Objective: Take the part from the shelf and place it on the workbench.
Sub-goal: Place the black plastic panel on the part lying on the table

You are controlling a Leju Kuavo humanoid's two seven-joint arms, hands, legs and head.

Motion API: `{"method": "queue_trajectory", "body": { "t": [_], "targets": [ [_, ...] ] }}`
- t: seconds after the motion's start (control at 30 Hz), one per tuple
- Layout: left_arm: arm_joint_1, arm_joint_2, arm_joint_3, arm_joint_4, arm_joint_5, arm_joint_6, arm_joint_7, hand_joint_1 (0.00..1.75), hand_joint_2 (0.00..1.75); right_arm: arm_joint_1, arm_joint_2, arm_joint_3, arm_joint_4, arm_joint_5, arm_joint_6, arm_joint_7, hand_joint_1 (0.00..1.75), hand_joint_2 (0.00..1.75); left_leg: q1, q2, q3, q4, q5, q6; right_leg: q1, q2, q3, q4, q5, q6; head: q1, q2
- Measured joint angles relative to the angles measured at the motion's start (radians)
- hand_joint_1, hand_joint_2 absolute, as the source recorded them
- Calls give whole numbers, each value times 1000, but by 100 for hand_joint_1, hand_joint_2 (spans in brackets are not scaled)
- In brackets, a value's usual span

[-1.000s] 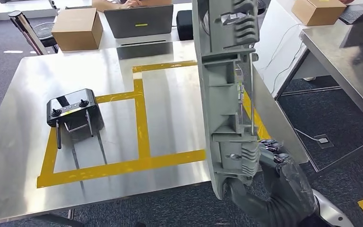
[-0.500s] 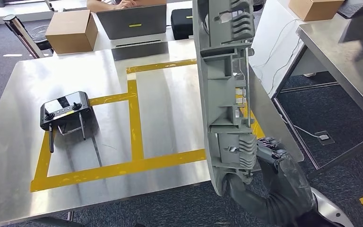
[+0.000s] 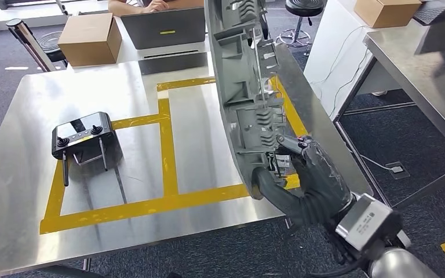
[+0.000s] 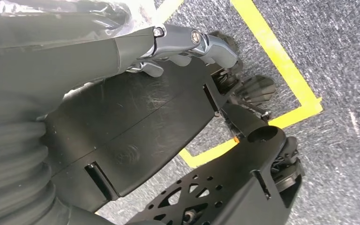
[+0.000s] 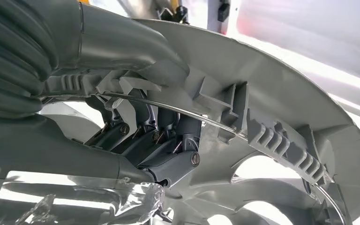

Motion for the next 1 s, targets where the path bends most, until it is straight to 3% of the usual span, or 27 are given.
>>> {"method": "queue_trajectory", "body": {
  "t": [0.47, 0.63, 1.0],
  "targets": [
    [-21, -10, -12, 0, -45, -1, 50, 0, 175, -240, 153, 87, 431, 59, 13, 158, 175, 175, 0, 0, 0, 0, 1, -1, 0, 0, 0, 0, 0, 0, 0, 0],
    [-22, -14, -12, 0, -56, -2, 54, 0, 175, -297, 203, 122, 613, 80, 25, 177, 175, 175, 0, 0, 1, 0, 1, -1, 0, -1, 0, 0, 0, 0, 0, 0],
    [-42, -8, -9, 0, -119, -35, 105, 0, 175, -397, 306, 213, 962, 193, 132, 261, 175, 175, 0, -1, 1, 0, 1, -1, 0, -1, 0, 0, 0, -1, -1, 0]
  ]
}}
